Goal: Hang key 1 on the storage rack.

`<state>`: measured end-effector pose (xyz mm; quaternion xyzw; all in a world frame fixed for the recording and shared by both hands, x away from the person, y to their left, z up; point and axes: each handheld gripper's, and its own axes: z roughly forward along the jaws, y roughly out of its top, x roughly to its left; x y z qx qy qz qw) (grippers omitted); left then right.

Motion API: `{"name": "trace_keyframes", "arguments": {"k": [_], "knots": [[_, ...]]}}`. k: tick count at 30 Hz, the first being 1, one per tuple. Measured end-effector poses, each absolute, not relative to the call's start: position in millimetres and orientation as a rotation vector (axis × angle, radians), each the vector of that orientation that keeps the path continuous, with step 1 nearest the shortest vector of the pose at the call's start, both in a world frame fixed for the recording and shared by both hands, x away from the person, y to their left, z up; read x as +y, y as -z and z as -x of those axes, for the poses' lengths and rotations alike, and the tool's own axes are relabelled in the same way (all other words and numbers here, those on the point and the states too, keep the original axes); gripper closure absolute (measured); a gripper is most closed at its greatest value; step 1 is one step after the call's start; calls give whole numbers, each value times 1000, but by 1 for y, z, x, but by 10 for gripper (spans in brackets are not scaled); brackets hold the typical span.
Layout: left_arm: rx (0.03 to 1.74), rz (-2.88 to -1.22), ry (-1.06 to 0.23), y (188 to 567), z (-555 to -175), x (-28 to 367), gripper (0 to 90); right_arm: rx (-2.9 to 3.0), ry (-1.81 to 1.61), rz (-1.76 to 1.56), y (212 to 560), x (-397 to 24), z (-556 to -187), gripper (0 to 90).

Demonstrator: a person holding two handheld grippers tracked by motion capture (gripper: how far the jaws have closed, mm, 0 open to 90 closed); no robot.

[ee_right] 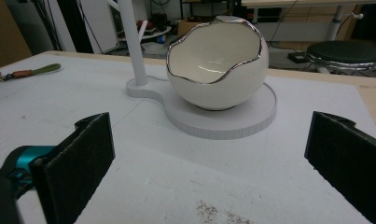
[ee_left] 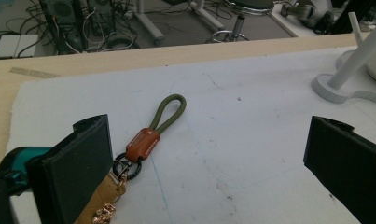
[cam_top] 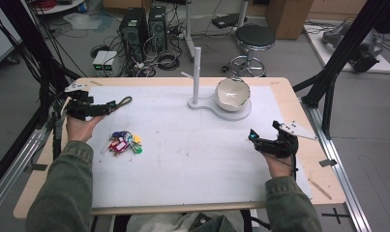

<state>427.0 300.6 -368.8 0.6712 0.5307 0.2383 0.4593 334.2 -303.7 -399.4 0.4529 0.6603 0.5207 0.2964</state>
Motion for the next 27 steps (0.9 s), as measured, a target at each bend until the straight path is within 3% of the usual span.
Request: {"name": "trace_keyframes", "arguments": {"k": [27], "knots": [[1381, -1908, -475, 398, -497, 303, 17, 1771, -1374, -1198, 401, -300, -336, 6]]}}
